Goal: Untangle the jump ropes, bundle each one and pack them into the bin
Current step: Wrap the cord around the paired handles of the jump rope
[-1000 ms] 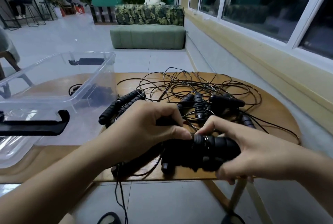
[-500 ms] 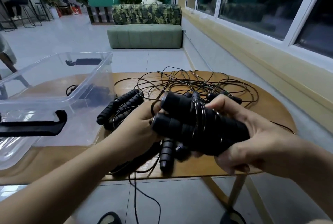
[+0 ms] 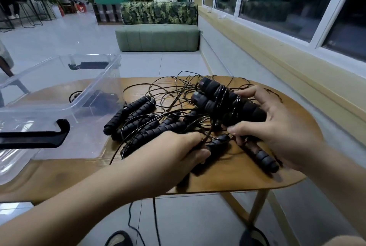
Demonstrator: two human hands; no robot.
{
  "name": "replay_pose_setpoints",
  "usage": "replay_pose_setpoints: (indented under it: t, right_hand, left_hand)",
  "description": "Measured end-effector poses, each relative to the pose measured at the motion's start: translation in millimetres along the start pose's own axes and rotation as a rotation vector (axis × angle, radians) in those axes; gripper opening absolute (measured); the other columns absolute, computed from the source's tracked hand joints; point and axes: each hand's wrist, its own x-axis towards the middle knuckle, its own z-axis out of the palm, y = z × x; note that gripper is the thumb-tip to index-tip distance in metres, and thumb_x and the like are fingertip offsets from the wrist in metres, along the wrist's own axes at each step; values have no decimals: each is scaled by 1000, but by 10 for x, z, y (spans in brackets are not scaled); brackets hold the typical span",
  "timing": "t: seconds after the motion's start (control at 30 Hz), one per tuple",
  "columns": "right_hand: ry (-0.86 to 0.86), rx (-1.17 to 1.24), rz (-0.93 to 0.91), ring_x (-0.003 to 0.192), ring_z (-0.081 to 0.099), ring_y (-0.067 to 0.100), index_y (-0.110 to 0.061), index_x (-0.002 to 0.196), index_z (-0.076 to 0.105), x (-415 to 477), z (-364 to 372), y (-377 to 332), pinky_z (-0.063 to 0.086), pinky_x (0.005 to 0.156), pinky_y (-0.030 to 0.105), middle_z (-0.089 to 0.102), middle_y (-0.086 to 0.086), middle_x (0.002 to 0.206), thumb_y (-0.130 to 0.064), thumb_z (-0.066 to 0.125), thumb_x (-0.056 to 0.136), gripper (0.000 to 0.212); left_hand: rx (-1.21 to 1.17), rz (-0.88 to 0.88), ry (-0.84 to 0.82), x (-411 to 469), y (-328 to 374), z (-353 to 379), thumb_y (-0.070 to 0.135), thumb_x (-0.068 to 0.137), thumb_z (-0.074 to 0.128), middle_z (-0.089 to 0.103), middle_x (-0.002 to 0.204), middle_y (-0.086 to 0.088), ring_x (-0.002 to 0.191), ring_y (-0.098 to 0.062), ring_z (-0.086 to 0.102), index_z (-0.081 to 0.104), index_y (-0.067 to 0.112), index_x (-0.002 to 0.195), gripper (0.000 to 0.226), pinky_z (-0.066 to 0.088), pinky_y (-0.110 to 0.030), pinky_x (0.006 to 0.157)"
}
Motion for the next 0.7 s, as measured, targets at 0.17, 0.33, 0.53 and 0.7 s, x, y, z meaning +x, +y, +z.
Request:
replay_pose_setpoints:
  t: [0.17, 0.33, 0.53, 0.7]
  right_hand:
    - [-147, -245, 78, 58, 68, 16, -45, 122, 66, -5, -42, 38, 53, 52, 38, 76, 1, 85, 3, 84, 80, 67]
    - [-473, -284, 139, 60, 69, 11, -44, 127, 64, -93, -52, -21, 49, 48, 25, 77, -7, 84, 5, 83, 83, 69]
    - [-673, -78, 111, 79, 70, 13, -29, 135, 66, -170, -65, -63, 57, 66, 30, 73, -5, 101, 19, 80, 80, 75]
    - [-711, 170, 74, 77, 69, 21, -21, 142, 58, -187, -73, -7, 57, 64, 32, 71, 8, 106, 17, 77, 81, 75]
  left_hand:
    - [-74, 90, 178, 8, -149, -171, 56, 100, 60, 63, 71, 12, 69, -10, 61, 67, 33, 87, 27, 44, -26, 60]
    - [-266, 83, 180, 18, -248, -235, 62, 88, 74, 72, 80, 5, 75, -15, 68, 73, 35, 87, 27, 57, -48, 70]
    - [-692, 181, 30, 52, -290, -175, 38, 91, 80, 59, 77, -5, 69, -19, 49, 67, 12, 90, 28, 38, -30, 62]
    - [-842, 83, 30, 42, -233, -127, 38, 103, 56, 53, 79, -2, 68, -10, 49, 57, 9, 84, 35, 41, -23, 61]
